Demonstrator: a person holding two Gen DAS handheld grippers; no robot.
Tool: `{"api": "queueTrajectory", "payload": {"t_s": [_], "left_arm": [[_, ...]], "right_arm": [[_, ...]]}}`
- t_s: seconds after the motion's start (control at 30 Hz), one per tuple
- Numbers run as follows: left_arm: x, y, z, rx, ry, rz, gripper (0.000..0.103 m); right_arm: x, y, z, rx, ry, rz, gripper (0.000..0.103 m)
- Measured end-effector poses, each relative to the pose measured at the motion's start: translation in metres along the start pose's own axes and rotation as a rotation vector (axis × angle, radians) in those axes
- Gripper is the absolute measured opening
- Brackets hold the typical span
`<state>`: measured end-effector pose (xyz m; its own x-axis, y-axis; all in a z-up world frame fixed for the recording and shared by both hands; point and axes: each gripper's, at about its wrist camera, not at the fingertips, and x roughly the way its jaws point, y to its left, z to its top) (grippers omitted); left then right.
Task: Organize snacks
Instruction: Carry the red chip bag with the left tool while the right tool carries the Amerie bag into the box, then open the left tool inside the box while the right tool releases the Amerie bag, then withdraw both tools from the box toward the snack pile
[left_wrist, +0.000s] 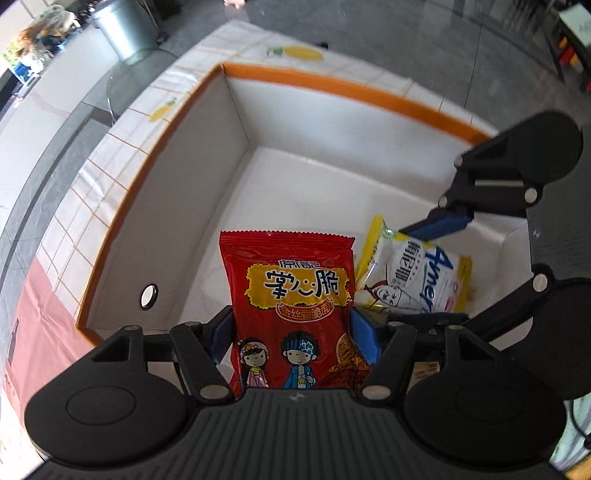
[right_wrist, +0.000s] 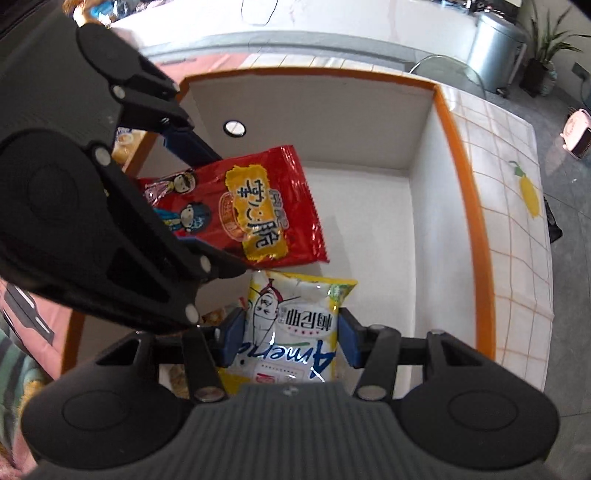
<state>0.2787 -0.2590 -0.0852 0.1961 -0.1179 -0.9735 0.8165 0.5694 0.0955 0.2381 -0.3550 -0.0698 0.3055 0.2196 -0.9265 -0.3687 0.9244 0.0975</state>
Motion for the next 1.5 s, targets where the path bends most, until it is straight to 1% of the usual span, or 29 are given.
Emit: {"api": "queueTrajectory", "payload": {"t_s": [0.13, 0.23, 0.33, 0.4, 0.43, 0.5, 0.57, 0.7, 0.83, 0.87, 0.9, 0.93, 0.97, 1.03, 1.1, 1.23, 1.37, 1.5], "left_arm": [[0.016, 0.0, 0.003, 0.039, 0.043, -0.003, 0.076], [0.026, 0.003, 0.005, 0.038, 0.066, -0.016, 0.076], [0.031, 0.005, 0.003, 0.044, 0.074, -0.03, 0.082], [0.033, 0.008, 0.003, 0.035, 0.076, -0.052, 0.083], [0.032, 0.011, 0.002, 0.021, 0.072, -0.068, 0.084], [0.03, 0.016, 0.001, -0.01, 0.06, -0.095, 0.088], [0.024, 0.021, -0.003, -0.033, 0.039, -0.103, 0.088], [0.009, 0.031, -0.012, -0.084, 0.001, -0.117, 0.088], [-0.006, 0.038, -0.021, -0.12, -0.036, -0.129, 0.088], [-0.01, 0.04, -0.023, -0.128, -0.045, -0.13, 0.088], [-0.015, 0.042, -0.025, -0.135, -0.054, -0.131, 0.088], [-0.019, 0.043, -0.028, -0.142, -0.064, -0.13, 0.088], [-0.025, 0.043, -0.032, -0.148, -0.076, -0.128, 0.088], [-0.035, 0.043, -0.037, -0.161, -0.097, -0.126, 0.088], [-0.043, 0.033, -0.037, -0.184, -0.125, -0.123, 0.088], [-0.066, 0.032, -0.055, -0.236, -0.196, -0.113, 0.088], [-0.099, 0.029, -0.081, -0.266, -0.272, -0.082, 0.088], [-0.129, 0.031, -0.114, -0.324, -0.339, -0.041, 0.088]], "right_arm": [[0.012, 0.003, 0.005, -0.031, 0.042, -0.001, 0.051], [0.016, 0.004, 0.007, -0.047, 0.058, 0.002, 0.05], [0.022, 0.004, 0.006, -0.054, 0.081, 0.012, 0.05], [0.023, 0.005, 0.006, -0.057, 0.094, 0.018, 0.05], [0.026, 0.006, 0.008, -0.058, 0.101, 0.024, 0.05], [0.029, 0.004, 0.009, -0.055, 0.115, 0.027, 0.05], [0.032, 0.005, 0.005, -0.047, 0.122, 0.033, 0.051], [0.036, 0.0, 0.01, 0.003, 0.133, 0.07, 0.052], [0.036, 0.005, 0.012, 0.004, 0.14, 0.047, 0.052], [0.036, 0.007, 0.013, 0.001, 0.144, 0.037, 0.055], [0.035, 0.008, 0.015, -0.004, 0.144, 0.019, 0.06], [0.033, 0.01, 0.015, -0.01, 0.142, 0.001, 0.067], [0.031, 0.011, 0.017, -0.013, 0.138, -0.012, 0.068], [0.023, 0.013, 0.017, -0.007, 0.127, -0.019, 0.069], [0.014, 0.012, 0.019, 0.003, 0.115, -0.027, 0.069], [-0.013, 0.022, 0.013, 0.02, 0.071, -0.055, 0.069], [-0.041, 0.033, 0.01, 0.032, 0.0, -0.069, 0.069], [-0.068, 0.052, -0.001, 0.052, -0.099, -0.083, 0.069]]}}
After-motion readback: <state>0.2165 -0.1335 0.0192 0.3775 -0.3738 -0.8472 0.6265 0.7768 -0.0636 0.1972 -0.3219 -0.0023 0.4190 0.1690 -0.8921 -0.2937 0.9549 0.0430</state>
